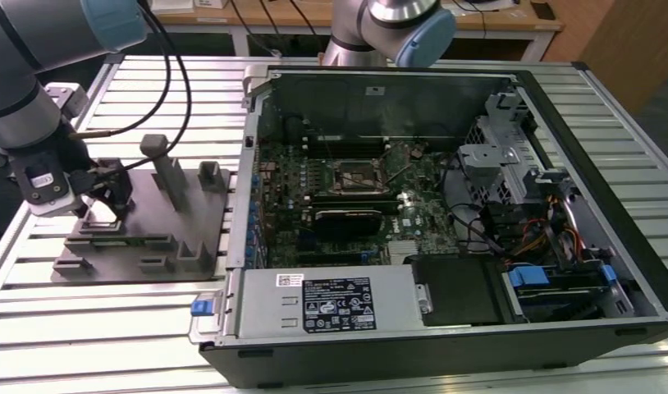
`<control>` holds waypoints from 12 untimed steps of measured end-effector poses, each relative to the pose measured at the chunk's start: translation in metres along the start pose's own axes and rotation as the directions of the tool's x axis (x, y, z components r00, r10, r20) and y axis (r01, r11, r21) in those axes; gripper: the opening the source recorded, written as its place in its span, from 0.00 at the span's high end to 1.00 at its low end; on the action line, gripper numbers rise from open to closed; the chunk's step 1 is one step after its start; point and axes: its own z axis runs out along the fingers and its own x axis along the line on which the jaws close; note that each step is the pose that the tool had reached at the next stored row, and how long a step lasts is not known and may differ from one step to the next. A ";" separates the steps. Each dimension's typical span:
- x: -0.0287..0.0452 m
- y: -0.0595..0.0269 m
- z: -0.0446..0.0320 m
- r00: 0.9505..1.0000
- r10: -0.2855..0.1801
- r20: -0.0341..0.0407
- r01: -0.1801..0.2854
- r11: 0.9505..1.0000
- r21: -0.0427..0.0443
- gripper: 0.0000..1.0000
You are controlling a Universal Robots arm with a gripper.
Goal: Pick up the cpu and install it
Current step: 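Pick up the cpu and move it towards the insertion slot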
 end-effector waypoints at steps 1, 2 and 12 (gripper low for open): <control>0.0000 0.0000 0.0010 1.000 0.000 0.000 0.000 1.000 0.000 0.35; 0.0001 0.0001 0.0018 1.000 -0.001 0.000 0.001 1.000 0.000 0.35; 0.0003 0.0015 0.0046 1.000 -0.006 -0.001 0.006 1.000 -0.004 0.35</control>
